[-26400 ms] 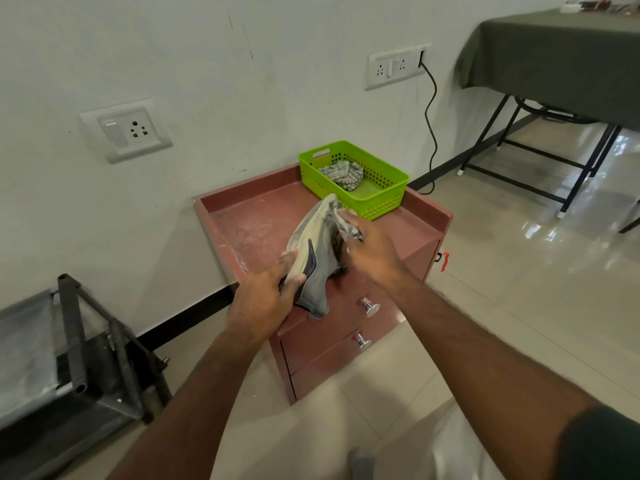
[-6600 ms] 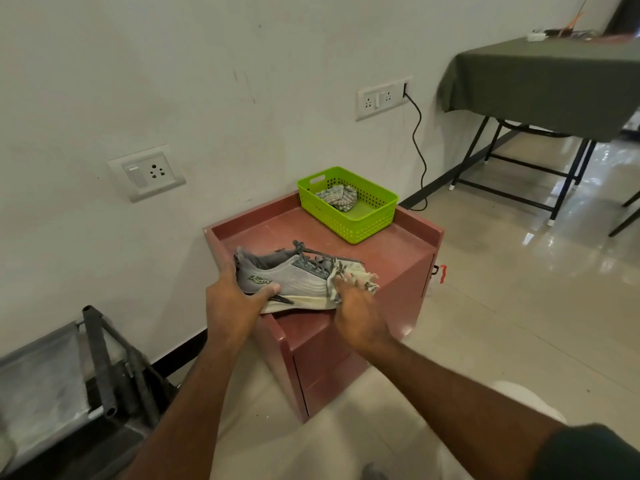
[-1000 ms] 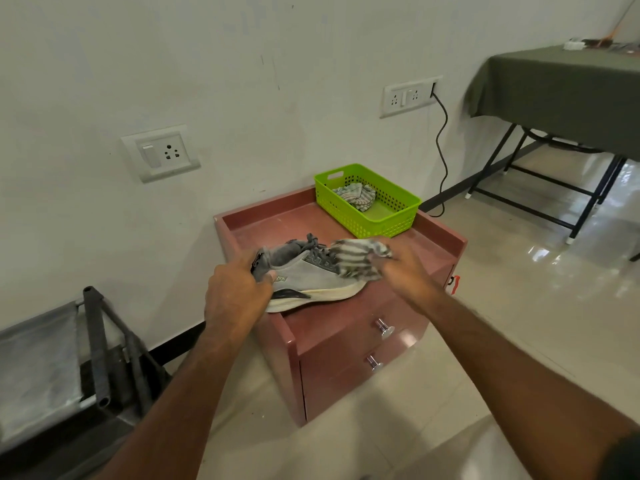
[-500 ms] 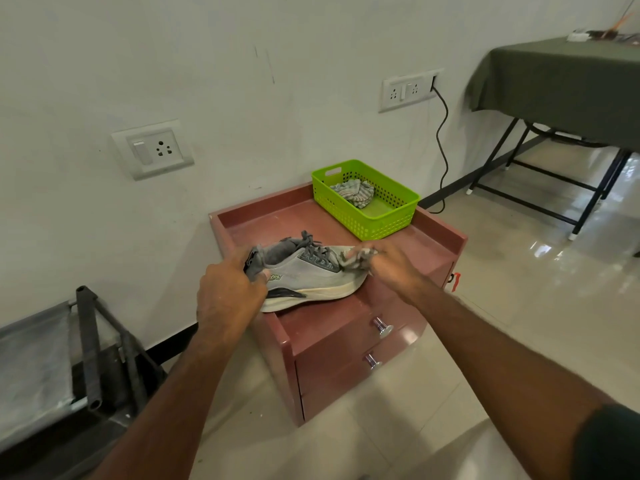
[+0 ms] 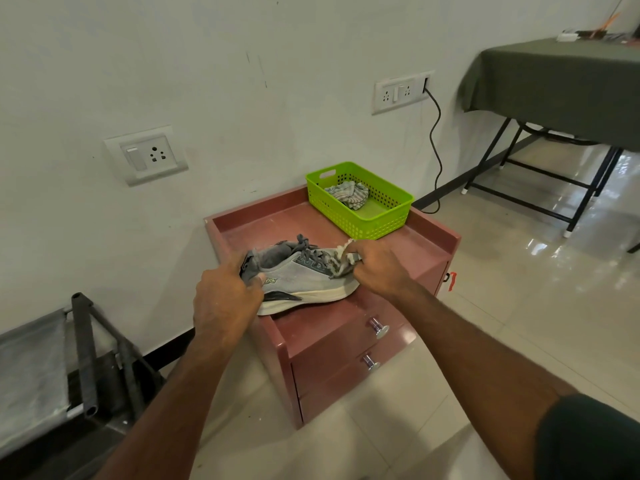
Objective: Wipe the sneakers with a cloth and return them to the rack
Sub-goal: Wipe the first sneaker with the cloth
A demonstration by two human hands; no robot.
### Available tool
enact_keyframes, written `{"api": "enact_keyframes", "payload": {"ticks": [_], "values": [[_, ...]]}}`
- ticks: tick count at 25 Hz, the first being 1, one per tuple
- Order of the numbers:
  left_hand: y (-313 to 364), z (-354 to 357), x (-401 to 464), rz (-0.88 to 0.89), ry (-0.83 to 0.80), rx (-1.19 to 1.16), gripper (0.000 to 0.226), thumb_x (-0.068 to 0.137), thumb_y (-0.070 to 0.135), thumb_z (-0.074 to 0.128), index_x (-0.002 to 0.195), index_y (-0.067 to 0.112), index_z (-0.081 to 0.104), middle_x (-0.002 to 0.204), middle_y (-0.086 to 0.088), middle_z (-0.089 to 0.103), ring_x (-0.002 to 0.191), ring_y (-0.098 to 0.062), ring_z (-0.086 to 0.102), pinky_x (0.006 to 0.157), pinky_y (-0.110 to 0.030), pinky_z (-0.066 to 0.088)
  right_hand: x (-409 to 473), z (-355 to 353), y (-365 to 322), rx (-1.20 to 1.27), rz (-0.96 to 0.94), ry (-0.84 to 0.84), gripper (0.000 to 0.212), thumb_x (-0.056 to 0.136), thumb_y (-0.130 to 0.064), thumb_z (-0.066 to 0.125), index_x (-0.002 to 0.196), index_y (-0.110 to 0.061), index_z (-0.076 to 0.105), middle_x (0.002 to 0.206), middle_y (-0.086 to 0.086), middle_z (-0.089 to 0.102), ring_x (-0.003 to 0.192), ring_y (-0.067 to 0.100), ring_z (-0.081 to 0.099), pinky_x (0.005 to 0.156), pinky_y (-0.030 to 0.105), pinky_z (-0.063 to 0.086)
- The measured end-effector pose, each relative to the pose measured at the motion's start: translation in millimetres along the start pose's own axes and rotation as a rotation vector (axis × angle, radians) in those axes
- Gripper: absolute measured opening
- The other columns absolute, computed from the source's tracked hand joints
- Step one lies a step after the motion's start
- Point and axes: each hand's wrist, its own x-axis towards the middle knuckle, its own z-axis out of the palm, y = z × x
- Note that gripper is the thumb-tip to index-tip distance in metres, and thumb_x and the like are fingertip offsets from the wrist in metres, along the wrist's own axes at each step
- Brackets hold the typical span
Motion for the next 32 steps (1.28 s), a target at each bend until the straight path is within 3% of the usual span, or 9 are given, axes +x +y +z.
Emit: {"api": "enact_keyframes", "payload": {"ticks": [3,6,8,11,14,16,20,24,32], "values": [[-0.5,0.4,-0.3,0.0,0.001,-0.003,0.042,0.089,0.027,0.071,0.129,0.027,0.061,0.103,-0.008,0.074,0.081,-0.023,0.062,0.075,-0.037,0.056,-4.4,18.0,4.5,0.026,-0.065,-0.035,0.061,0.071,0.015,0.05,0.124,-0.01,0.068,0.136,0.009,0.061,0.128,0.022,0.053,0.103,0.021,0.037],[-0.9,2.1,-0.4,0.012,-0.002,0.006,0.04,0.088,0.03,0.071,0.127,0.029,0.06,0.101,-0.007,0.074,0.084,-0.027,0.067,0.076,-0.039,0.058,0.1,15.6,6.8,-0.071,-0.069,-0.269,0.053,0.072,0.008,0.053,0.117,-0.014,0.072,0.125,0.01,0.067,0.117,0.027,0.06,0.093,0.033,0.051],[-2.1,2.2,-0.1,0.003,-0.003,-0.003,0.037,0.088,0.03,0.071,0.124,0.03,0.061,0.098,-0.006,0.074,0.082,-0.027,0.066,0.074,-0.038,0.058,5.8,9.1,6.1,-0.042,-0.007,-0.205,0.048,0.068,0.008,0.051,0.1,-0.016,0.076,0.108,0.007,0.072,0.104,0.025,0.064,0.079,0.028,0.051],[-3.4,2.6,1.6,0.005,0.001,-0.008,0.038,0.088,0.03,0.07,0.124,0.032,0.06,0.098,-0.006,0.074,0.082,-0.026,0.066,0.073,-0.037,0.058,2.1,15.8,4.1,0.102,0.063,0.023,0.058,0.071,0.013,0.049,0.117,-0.014,0.072,0.126,0.004,0.067,0.12,0.017,0.057,0.089,0.014,0.038],[-4.4,3.9,1.6,-0.005,0.004,-0.003,0.041,0.088,0.031,0.07,0.127,0.033,0.059,0.099,-0.006,0.074,0.084,-0.027,0.067,0.076,-0.039,0.059,-1.4,21.6,-2.0,0.028,0.007,-0.209,0.066,0.072,0.012,0.047,0.129,-0.017,0.065,0.139,0.004,0.059,0.131,0.019,0.051,0.1,0.021,0.039],[-4.6,4.2,0.7,-0.006,0.002,0.003,0.04,0.088,0.031,0.07,0.127,0.034,0.059,0.099,-0.006,0.074,0.084,-0.027,0.067,0.076,-0.04,0.059,2.6,9.4,-0.9,0.052,0.054,-0.274,0.053,0.072,0.006,0.048,0.111,-0.018,0.075,0.121,0.003,0.071,0.115,0.02,0.062,0.087,0.026,0.049],[-4.9,4.1,3.5,0.001,0.002,-0.013,0.038,0.088,0.029,0.07,0.125,0.03,0.061,0.099,-0.006,0.074,0.081,-0.023,0.062,0.072,-0.033,0.052,-6.6,-7.2,0.7,0.104,0.113,-0.011,0.044,0.074,0.003,0.047,0.103,-0.017,0.074,0.103,0.002,0.074,0.1,0.021,0.065,0.079,0.029,0.05],[-3.5,4.7,2.7,0.005,0.006,-0.007,0.039,0.088,0.028,0.07,0.126,0.03,0.062,0.099,-0.005,0.074,0.083,-0.024,0.064,0.072,-0.032,0.051,-21.6,10.2,-19.4,-0.29,0.088,-0.202,0.028,0.087,-0.011,0.056,0.113,-0.011,0.067,0.114,0.014,0.068,0.109,0.033,0.063,0.085,0.036,0.051],[-6.9,4.8,5.3,0.028,0.0,0.021,0.035,0.089,0.028,0.07,0.123,0.025,0.063,0.093,-0.006,0.074,0.074,-0.02,0.06,0.067,-0.03,0.049,-37.9,35.0,-81.9,-0.008,0.14,-0.104,0.035,0.083,-0.005,0.05,0.113,-0.014,0.066,0.112,0.013,0.068,0.107,0.035,0.059,0.078,0.033,0.044]]}}
